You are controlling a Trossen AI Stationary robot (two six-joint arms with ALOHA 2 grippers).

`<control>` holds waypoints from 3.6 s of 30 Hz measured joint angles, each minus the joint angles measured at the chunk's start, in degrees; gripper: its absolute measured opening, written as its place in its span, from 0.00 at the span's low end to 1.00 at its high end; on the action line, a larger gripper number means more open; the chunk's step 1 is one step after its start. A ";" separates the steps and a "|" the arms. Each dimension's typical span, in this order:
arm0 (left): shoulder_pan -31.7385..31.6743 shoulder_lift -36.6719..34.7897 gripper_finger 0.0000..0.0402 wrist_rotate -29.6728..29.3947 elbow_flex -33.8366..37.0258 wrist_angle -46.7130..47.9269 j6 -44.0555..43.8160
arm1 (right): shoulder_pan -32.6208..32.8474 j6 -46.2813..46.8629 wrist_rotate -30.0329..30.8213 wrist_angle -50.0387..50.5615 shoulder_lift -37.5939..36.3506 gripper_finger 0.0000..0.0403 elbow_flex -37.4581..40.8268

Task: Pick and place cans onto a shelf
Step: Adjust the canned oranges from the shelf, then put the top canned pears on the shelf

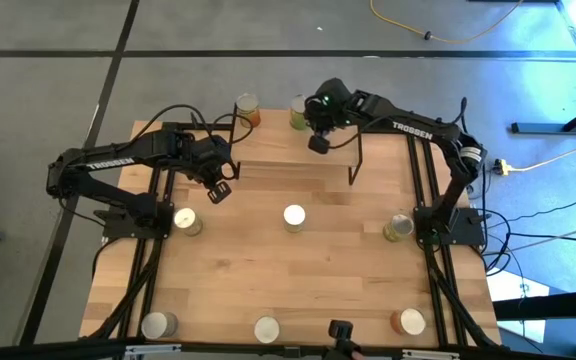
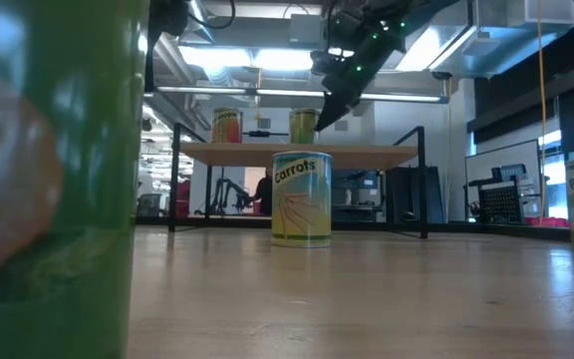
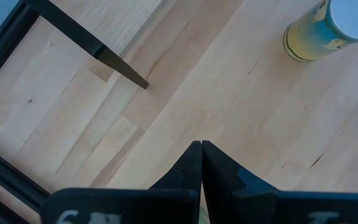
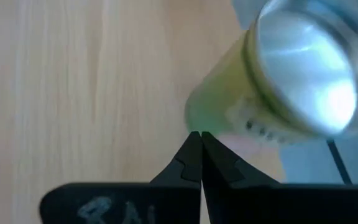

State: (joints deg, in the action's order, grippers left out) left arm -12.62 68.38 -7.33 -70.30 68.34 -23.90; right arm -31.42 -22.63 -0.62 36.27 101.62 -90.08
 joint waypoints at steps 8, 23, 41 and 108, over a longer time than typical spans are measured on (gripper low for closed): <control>0.00 0.02 0.00 0.20 0.00 0.00 -0.02 | -0.85 -0.22 4.35 5.64 -3.64 0.00 0.00; -0.01 0.02 0.00 0.19 0.00 -0.02 -1.21 | -4.04 -0.20 6.06 -3.28 -0.84 0.00 -0.07; 0.00 0.02 0.00 0.17 0.00 -0.03 -1.40 | -3.91 -0.42 -1.01 -10.10 0.99 0.00 -0.07; 6.75 0.02 0.00 11.55 0.00 -2.75 10.50 | 15.08 21.15 -8.52 48.27 -27.10 0.10 -0.02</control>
State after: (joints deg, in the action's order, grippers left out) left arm -5.88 68.40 4.22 -70.30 65.59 -13.40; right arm -16.34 -1.48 -9.15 84.54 74.52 -90.11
